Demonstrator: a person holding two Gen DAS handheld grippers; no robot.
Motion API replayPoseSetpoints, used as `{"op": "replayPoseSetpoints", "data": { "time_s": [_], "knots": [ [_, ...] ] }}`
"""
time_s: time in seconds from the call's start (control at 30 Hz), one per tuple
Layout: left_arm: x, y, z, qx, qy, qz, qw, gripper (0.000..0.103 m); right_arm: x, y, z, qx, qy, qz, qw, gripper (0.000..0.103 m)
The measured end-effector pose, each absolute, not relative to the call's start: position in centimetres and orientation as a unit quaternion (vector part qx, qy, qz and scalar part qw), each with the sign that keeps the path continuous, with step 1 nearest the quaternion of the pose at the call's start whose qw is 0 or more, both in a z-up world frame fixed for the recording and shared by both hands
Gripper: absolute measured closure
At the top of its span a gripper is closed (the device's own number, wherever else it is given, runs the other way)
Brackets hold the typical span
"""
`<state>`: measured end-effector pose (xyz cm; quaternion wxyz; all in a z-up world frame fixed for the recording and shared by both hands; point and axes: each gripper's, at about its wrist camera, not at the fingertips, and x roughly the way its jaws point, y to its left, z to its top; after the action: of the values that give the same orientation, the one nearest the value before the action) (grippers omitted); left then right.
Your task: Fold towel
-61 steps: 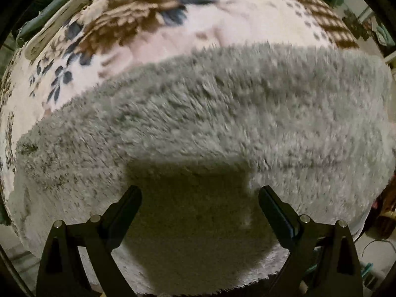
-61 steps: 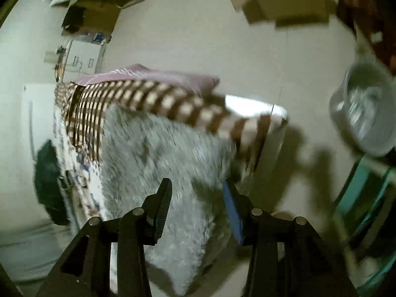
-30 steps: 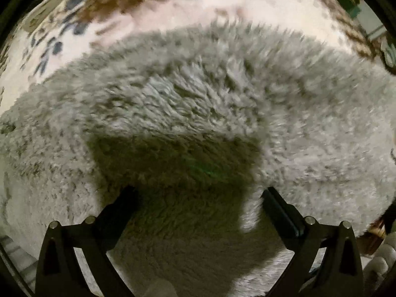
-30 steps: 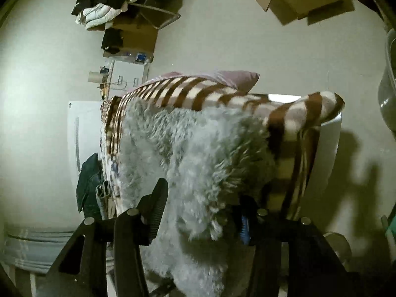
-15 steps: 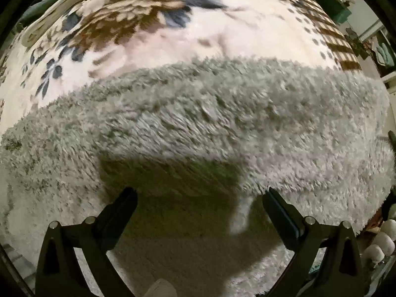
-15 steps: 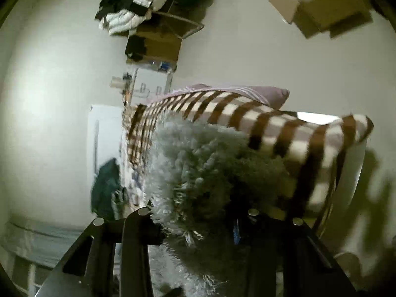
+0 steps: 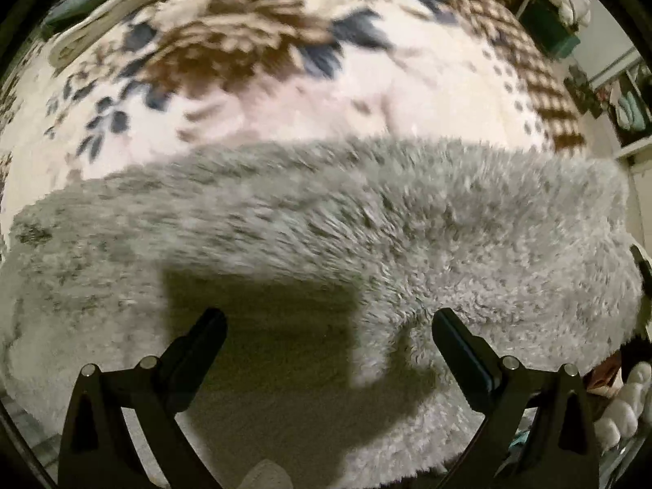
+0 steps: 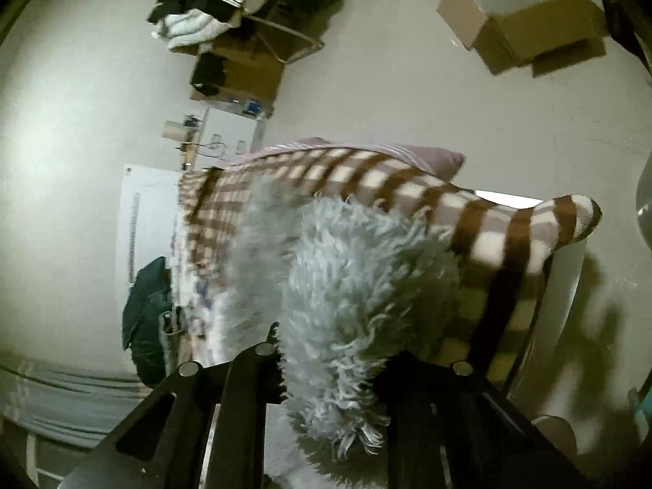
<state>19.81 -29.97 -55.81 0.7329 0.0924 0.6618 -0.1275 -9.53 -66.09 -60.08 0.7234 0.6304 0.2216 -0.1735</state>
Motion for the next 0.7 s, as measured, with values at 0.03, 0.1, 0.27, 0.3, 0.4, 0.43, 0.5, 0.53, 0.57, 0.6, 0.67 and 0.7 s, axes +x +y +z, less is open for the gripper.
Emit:
{"op": "replayPoseSetpoints", "data": {
  "time_s": [0.03,0.1,0.27,0.3,0.4,0.43,0.5,0.53,0.57,0.6,0.67,0.7],
  "knots": [
    [20.2,-29.3,-54.9,0.082,0.659,-0.128,0.736,0.000,-9.6,-65.6,-58.9,0.625,0.220,-0.169,0.730,0.086],
    [20.7,-28.0,-53.3,0.064,0.655,-0.130,0.742,0.000,-9.0,-64.1,-55.8,0.609,0.215,-0.146,0.750,0.086],
    [22.0,-22.3,-48.4,0.020,0.633,-0.122,0.764,0.000,-5.7,-58.6,-48.2,0.541,0.239,-0.083,0.802,0.086],
    [22.2,-20.4,-47.3,0.008,0.628,-0.116,0.769,0.000,-4.6,-56.3,-46.4,0.518,0.253,-0.061,0.815,0.086],
    [22.1,-14.1,-45.0,-0.024,0.616,-0.088,0.783,0.000,-2.0,-50.2,-43.5,0.462,0.292,-0.015,0.837,0.086],
    [21.8,-12.1,-44.4,-0.033,0.611,-0.076,0.787,0.000,-1.2,-47.7,-43.1,0.442,0.308,0.001,0.842,0.086],
    [21.4,-7.4,-43.1,-0.049,0.602,-0.047,0.796,0.000,0.7,-41.5,-43.0,0.388,0.350,0.033,0.852,0.086],
    [21.2,-4.8,-42.8,-0.055,0.599,-0.028,0.799,0.000,1.5,-38.6,-43.4,0.364,0.370,0.050,0.854,0.086],
    [20.9,-2.4,-42.8,-0.059,0.597,-0.009,0.800,0.000,2.2,-35.6,-44.1,0.338,0.390,0.066,0.854,0.086],
    [20.5,-0.3,-42.9,-0.063,0.596,0.009,0.801,0.000,2.8,-32.6,-45.1,0.317,0.411,0.086,0.851,0.086],
    [20.0,3.0,-43.5,-0.065,0.597,0.036,0.799,0.000,3.7,-27.1,-47.2,0.268,0.451,0.116,0.843,0.086],
    [19.6,5.1,-44.2,-0.069,0.603,0.055,0.793,0.000,3.9,-25.1,-48.1,0.247,0.465,0.125,0.841,0.086]
  ]
}}
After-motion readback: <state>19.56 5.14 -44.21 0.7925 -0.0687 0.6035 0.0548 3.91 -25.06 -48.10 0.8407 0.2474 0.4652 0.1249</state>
